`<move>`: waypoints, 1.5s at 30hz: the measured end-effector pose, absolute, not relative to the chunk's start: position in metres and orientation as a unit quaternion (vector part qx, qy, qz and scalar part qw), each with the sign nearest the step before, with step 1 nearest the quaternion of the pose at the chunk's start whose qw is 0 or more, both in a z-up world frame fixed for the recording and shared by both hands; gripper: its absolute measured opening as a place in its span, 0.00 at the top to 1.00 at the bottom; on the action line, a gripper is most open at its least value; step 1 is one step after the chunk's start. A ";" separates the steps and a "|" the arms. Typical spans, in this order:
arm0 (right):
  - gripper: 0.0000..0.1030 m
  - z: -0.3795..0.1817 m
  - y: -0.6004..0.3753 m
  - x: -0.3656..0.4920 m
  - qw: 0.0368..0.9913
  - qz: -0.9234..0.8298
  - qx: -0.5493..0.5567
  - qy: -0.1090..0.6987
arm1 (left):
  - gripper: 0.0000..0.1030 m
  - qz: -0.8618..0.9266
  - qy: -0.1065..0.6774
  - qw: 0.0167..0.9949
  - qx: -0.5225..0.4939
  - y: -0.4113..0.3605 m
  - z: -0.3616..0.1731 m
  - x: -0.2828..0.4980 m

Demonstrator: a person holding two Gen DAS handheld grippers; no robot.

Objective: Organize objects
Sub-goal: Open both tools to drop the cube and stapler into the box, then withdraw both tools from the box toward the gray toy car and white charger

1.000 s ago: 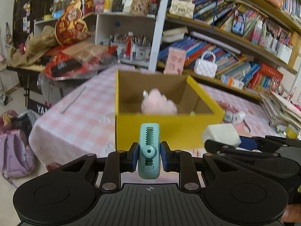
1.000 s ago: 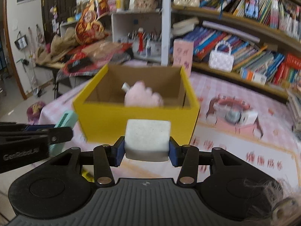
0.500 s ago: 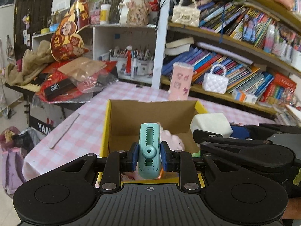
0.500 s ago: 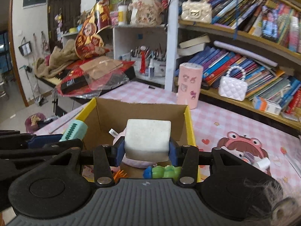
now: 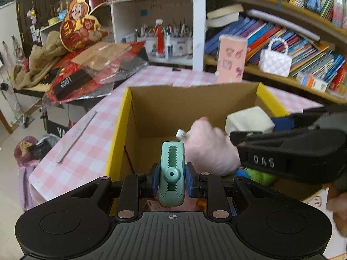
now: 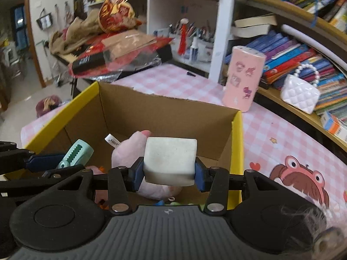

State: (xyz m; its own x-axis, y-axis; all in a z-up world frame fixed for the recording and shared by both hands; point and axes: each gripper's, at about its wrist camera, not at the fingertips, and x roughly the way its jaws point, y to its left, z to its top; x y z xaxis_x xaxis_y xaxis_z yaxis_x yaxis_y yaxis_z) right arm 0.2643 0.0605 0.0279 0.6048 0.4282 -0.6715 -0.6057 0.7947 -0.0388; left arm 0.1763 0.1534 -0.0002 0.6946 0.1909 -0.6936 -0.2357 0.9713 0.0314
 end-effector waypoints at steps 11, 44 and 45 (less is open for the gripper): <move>0.56 0.012 0.077 0.285 0.854 0.310 -0.162 0.384 | 0.77 0.120 0.390 0.912 -0.029 0.150 -0.008 0.184; 0.39 0.079 0.020 0.174 0.935 0.222 -0.055 0.272 | 0.23 0.128 0.297 0.944 -0.066 0.169 0.034 0.090; 0.39 0.077 0.018 0.169 0.935 0.219 -0.056 0.273 | 0.22 0.131 0.298 0.943 -0.067 0.170 0.032 0.086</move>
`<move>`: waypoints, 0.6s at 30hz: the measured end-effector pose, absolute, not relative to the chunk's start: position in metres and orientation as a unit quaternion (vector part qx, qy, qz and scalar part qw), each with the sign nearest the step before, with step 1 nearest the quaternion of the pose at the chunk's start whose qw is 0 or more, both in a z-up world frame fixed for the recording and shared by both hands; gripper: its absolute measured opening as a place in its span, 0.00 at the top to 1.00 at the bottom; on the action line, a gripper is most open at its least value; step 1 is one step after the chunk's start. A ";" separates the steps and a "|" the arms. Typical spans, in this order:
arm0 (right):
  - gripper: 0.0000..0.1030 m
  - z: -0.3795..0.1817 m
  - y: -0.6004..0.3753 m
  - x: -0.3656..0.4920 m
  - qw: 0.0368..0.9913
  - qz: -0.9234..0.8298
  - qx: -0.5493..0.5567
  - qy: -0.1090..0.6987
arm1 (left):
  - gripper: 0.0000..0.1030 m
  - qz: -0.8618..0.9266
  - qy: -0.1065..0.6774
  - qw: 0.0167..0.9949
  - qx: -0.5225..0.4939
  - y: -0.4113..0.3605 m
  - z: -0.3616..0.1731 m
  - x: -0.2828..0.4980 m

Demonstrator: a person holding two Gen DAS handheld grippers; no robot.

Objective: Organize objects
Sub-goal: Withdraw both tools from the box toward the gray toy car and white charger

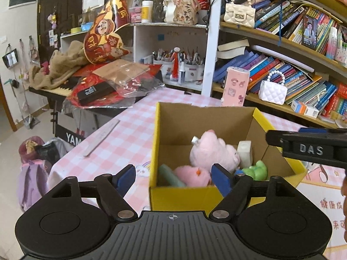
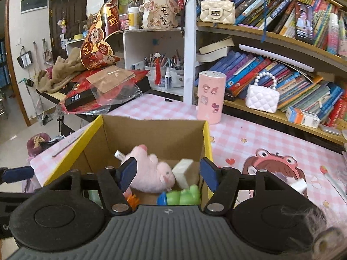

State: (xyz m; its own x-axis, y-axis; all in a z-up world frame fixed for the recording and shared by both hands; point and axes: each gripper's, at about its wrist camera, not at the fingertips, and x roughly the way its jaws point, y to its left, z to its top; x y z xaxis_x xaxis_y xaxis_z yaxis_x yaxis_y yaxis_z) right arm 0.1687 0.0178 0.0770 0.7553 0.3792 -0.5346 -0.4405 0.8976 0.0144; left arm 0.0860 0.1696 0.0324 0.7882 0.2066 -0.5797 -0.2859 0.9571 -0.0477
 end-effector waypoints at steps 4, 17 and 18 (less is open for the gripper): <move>0.38 0.069 0.012 0.147 0.934 0.209 -0.059 0.283 | 0.21 0.134 0.309 0.939 -0.066 0.170 0.025 0.070; 0.34 0.032 -0.001 0.083 0.927 0.173 -0.066 0.327 | 0.18 0.118 0.346 0.929 -0.048 0.158 0.010 0.031; 0.34 0.030 -0.003 0.079 0.927 0.170 -0.067 0.328 | 0.18 0.117 0.349 0.929 -0.047 0.157 0.009 0.029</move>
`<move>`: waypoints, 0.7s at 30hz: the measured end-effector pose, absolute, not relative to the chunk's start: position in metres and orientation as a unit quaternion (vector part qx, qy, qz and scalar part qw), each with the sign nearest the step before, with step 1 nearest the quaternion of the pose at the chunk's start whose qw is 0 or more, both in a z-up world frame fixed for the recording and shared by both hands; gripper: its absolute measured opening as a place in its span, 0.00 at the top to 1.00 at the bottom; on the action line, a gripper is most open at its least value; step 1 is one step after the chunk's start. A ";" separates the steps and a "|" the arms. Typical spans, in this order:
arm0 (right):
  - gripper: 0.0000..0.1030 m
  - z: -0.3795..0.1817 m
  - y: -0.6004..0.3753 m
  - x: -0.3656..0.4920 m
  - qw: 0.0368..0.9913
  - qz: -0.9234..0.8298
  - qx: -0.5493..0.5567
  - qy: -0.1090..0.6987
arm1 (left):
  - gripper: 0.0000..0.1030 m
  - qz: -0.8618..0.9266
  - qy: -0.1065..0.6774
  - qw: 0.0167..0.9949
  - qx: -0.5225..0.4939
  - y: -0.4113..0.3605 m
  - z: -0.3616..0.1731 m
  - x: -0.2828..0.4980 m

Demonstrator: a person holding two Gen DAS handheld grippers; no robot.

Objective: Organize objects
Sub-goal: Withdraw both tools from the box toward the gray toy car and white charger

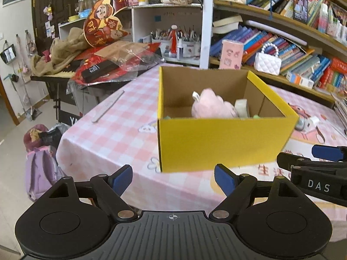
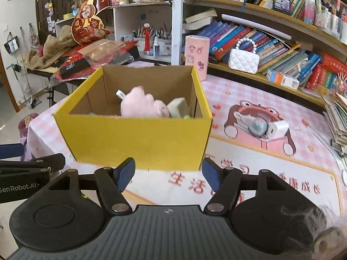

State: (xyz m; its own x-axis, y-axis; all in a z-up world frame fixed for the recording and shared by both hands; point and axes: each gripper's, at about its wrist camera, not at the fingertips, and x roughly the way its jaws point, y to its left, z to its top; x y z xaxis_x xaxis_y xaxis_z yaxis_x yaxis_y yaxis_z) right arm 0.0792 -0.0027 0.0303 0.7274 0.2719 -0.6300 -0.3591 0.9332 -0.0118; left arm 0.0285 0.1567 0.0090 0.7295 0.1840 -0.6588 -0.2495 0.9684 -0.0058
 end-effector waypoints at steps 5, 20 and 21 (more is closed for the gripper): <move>0.34 0.023 -0.008 0.060 0.925 0.157 -0.066 0.339 | 0.17 0.104 0.362 0.925 -0.039 0.147 0.005 0.017; 0.29 0.013 -0.038 0.022 0.927 0.101 -0.048 0.357 | 0.12 0.042 0.387 0.921 -0.021 0.116 -0.006 0.005; 0.29 0.013 -0.042 0.021 0.928 0.095 -0.045 0.358 | 0.12 0.036 0.387 0.921 -0.018 0.113 -0.006 0.005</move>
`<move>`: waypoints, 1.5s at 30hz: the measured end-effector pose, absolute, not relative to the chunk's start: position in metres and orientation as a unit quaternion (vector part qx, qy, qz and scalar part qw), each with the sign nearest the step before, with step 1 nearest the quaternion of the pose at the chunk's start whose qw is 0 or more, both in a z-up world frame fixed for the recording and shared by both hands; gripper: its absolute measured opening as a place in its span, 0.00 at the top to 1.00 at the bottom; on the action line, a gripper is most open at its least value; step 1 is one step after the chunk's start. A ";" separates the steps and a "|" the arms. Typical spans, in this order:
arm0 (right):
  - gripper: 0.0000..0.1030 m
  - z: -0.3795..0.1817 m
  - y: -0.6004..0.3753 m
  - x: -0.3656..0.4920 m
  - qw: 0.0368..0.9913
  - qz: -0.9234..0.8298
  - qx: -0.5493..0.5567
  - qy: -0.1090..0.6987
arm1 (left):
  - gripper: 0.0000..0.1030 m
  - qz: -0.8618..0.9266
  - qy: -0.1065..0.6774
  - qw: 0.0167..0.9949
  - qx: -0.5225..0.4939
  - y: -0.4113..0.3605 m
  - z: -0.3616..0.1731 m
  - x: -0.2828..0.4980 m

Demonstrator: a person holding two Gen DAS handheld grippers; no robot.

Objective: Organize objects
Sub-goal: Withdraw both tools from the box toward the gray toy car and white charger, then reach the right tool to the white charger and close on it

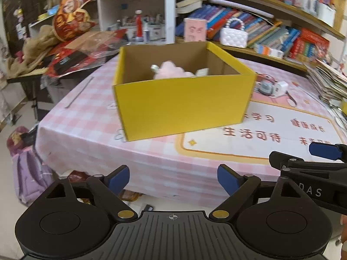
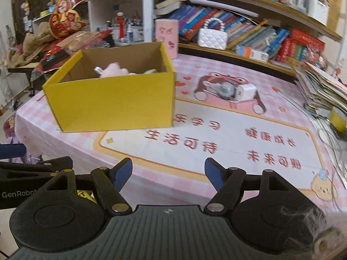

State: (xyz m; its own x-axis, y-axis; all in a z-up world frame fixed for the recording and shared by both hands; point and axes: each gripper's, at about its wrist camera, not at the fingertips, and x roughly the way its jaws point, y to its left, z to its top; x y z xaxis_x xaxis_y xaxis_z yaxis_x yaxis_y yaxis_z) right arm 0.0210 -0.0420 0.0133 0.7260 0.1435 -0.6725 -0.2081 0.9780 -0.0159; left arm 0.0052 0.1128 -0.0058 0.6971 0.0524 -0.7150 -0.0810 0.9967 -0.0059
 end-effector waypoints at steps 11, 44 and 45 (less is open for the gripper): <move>0.27 0.009 -0.091 0.015 0.928 0.012 -0.011 0.373 | 0.11 -0.041 0.396 0.917 0.014 0.070 -0.010 0.022; 0.23 0.001 -0.217 0.108 0.915 -0.049 -0.007 0.401 | 0.11 -0.095 0.418 0.903 0.026 -0.054 -0.022 0.129; 0.23 0.000 -0.219 0.113 0.915 -0.046 -0.008 0.402 | 0.11 -0.092 0.418 0.903 0.025 -0.056 -0.022 0.133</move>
State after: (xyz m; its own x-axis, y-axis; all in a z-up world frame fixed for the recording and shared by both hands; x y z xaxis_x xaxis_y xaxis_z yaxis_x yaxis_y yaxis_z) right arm 0.1135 -0.2190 0.0003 0.6730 -0.0900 -0.7341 0.0765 0.9957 -0.0519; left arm 0.1333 -0.0557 -0.0221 0.6331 -0.1445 -0.7604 0.1864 0.9820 -0.0315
